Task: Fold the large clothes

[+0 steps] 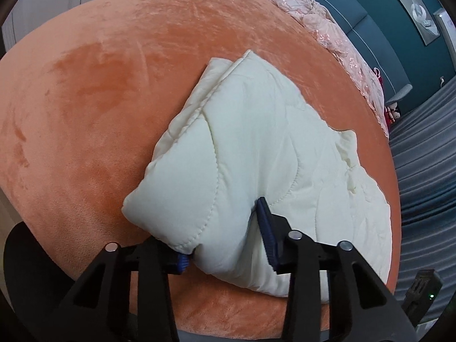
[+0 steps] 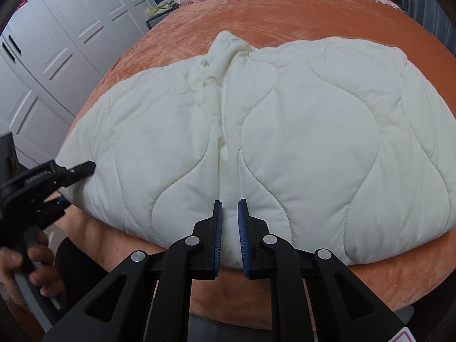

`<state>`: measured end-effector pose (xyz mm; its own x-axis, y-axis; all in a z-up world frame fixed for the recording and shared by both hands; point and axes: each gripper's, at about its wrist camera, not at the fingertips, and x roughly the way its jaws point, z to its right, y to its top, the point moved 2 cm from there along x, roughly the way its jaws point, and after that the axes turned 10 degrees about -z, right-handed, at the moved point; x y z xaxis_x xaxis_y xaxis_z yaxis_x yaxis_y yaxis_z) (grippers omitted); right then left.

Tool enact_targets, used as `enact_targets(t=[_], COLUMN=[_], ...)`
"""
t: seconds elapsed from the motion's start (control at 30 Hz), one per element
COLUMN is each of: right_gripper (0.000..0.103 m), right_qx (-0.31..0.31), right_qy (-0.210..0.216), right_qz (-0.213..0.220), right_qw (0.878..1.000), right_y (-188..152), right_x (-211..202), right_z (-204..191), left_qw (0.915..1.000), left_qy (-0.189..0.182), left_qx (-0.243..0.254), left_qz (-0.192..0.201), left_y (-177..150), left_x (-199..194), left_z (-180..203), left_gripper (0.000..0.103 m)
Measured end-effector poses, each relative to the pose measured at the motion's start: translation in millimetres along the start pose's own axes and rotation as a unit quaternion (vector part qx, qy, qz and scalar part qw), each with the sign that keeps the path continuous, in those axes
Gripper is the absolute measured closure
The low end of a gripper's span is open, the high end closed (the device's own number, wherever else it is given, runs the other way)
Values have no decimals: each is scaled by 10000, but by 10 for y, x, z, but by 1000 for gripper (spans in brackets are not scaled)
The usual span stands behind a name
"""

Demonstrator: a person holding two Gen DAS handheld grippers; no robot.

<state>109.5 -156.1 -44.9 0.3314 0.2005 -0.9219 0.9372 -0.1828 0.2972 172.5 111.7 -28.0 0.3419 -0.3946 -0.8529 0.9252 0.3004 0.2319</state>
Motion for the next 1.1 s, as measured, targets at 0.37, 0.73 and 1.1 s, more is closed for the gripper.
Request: enact_targets(t=[0.37,0.73,1.1], right_gripper=[95,95,94], right_qx=[165,691,1227], right_qy=[160,23,-159], right_qz=[48,266,312], right_qw=[9997,9973,9918], right_y=[2,-372,-728], right_x=[-64,-618,-854], right_z=[124,806,1438], left_qw=[9876,9585,9274], left_qy=[-179,-69,317], left_qx=[1419,2815,3704], left_qz=[653,444,-414], left_y=[-209,-631,-1198], left_x=[-736,-615,303], left_z=[1061,2258,3038], left_gripper=[83,84,84])
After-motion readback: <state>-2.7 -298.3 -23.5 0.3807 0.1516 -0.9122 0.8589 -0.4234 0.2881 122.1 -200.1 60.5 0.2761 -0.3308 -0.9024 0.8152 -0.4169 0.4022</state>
